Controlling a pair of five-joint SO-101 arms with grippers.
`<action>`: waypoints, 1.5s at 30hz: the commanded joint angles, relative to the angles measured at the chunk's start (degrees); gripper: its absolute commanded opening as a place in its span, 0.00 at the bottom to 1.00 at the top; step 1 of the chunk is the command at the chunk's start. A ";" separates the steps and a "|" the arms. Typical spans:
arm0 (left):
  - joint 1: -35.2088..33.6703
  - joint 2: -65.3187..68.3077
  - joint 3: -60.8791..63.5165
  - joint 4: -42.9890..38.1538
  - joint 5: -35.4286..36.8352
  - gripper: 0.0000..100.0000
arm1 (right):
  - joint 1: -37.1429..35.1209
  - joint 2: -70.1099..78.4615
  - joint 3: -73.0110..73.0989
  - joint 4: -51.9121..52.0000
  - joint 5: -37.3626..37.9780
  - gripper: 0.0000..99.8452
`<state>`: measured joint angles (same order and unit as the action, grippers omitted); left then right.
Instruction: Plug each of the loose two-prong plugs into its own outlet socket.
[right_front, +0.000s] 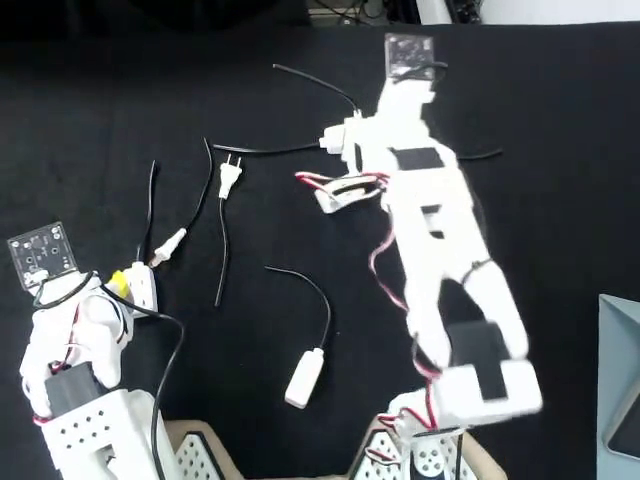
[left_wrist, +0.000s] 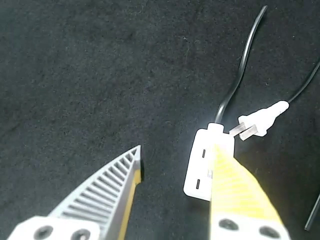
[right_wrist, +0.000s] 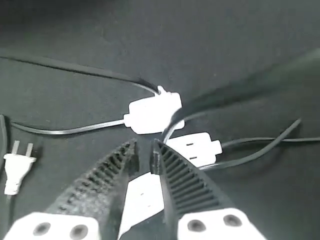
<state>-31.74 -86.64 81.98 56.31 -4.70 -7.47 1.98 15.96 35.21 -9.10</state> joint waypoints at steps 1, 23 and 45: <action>-0.13 -0.53 -2.24 -1.23 0.26 0.22 | 1.49 -12.79 2.15 4.04 0.44 0.04; -0.13 -0.53 -2.24 -1.23 0.26 0.22 | -14.68 -15.78 9.10 15.12 4.04 0.05; -0.13 -0.53 -2.24 -1.23 0.26 0.22 | -32.35 19.30 -12.00 1.85 -9.23 0.15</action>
<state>-31.74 -86.64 81.98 56.31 -4.70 -39.65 17.27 11.74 37.67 -16.92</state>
